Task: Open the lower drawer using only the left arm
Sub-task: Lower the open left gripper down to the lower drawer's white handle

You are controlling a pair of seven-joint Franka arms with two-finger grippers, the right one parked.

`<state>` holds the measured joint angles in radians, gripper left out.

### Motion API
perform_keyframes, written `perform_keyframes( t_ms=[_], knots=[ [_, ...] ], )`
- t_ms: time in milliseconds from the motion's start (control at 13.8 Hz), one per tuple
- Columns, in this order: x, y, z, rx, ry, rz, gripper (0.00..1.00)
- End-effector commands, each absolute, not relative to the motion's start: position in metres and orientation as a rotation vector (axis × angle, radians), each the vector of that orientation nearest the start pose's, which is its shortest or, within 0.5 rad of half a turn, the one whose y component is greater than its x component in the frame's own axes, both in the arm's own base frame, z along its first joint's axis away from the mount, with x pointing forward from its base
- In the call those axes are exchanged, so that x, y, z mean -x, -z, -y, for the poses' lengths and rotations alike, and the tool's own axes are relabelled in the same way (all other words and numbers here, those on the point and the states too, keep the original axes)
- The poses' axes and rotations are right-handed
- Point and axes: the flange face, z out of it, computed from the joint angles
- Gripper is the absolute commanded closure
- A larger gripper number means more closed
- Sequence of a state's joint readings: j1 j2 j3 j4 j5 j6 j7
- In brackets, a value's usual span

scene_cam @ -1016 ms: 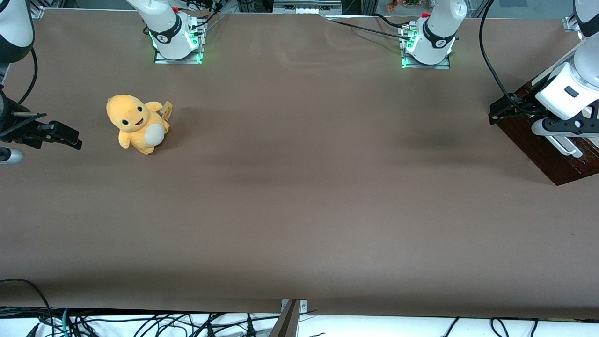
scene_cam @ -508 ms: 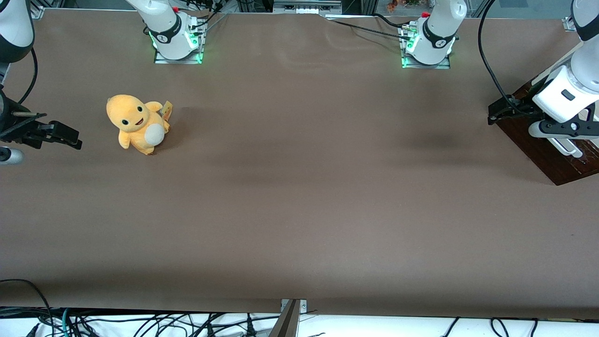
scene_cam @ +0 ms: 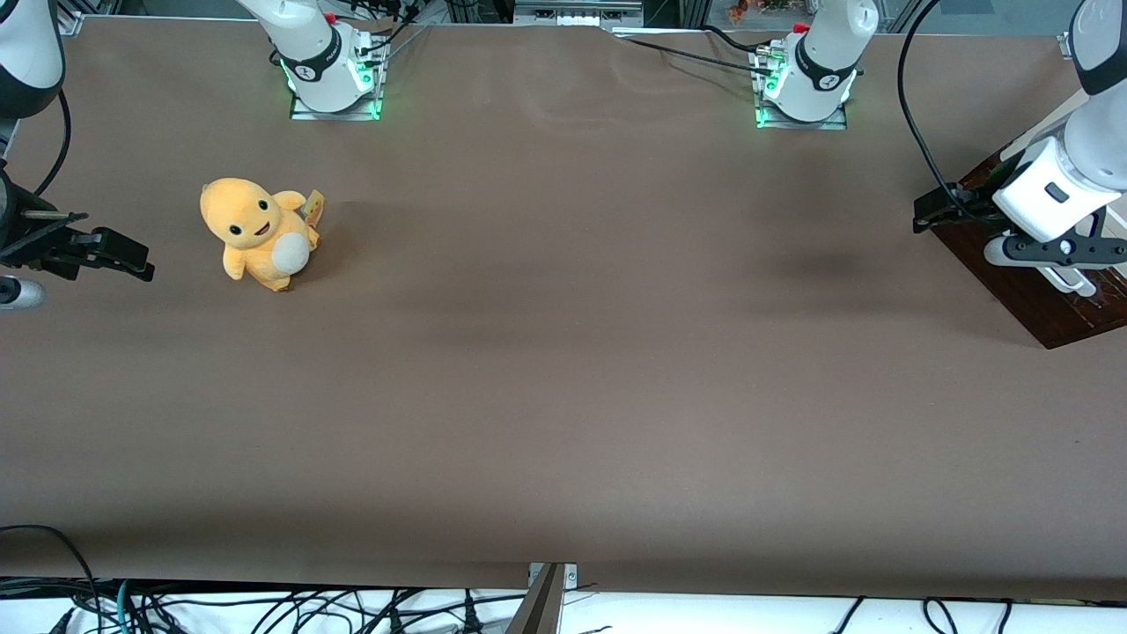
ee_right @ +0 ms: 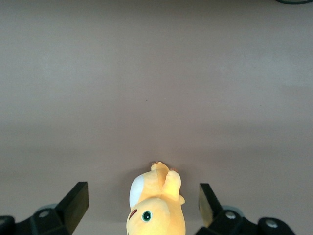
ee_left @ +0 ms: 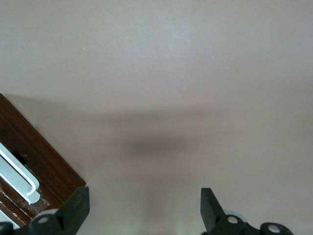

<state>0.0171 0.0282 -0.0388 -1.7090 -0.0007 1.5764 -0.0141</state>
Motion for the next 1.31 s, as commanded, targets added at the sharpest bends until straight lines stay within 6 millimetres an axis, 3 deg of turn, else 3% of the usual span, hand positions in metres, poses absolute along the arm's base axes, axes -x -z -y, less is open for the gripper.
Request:
perform_keyframes(
  t_ms=[0,145,290,508,798,1089,1234],
  knots=[
    [-0.561,-0.547,0.002,3.137,-0.333,0.022,0.0],
    [-0.564,-0.55,-0.01,3.093,-0.369,0.044,0.0],
    [-0.563,-0.548,-0.01,3.021,-0.399,0.031,0.0],
    [-0.569,-0.531,-0.015,2.92,-0.449,0.081,0.0],
    [-0.576,-0.484,-0.028,2.743,-0.592,0.281,0.0],
    [-0.582,-0.425,-0.027,2.501,-0.697,0.421,0.0],
    [-0.581,-0.38,-0.012,2.275,-0.719,0.559,0.0]
  ],
)
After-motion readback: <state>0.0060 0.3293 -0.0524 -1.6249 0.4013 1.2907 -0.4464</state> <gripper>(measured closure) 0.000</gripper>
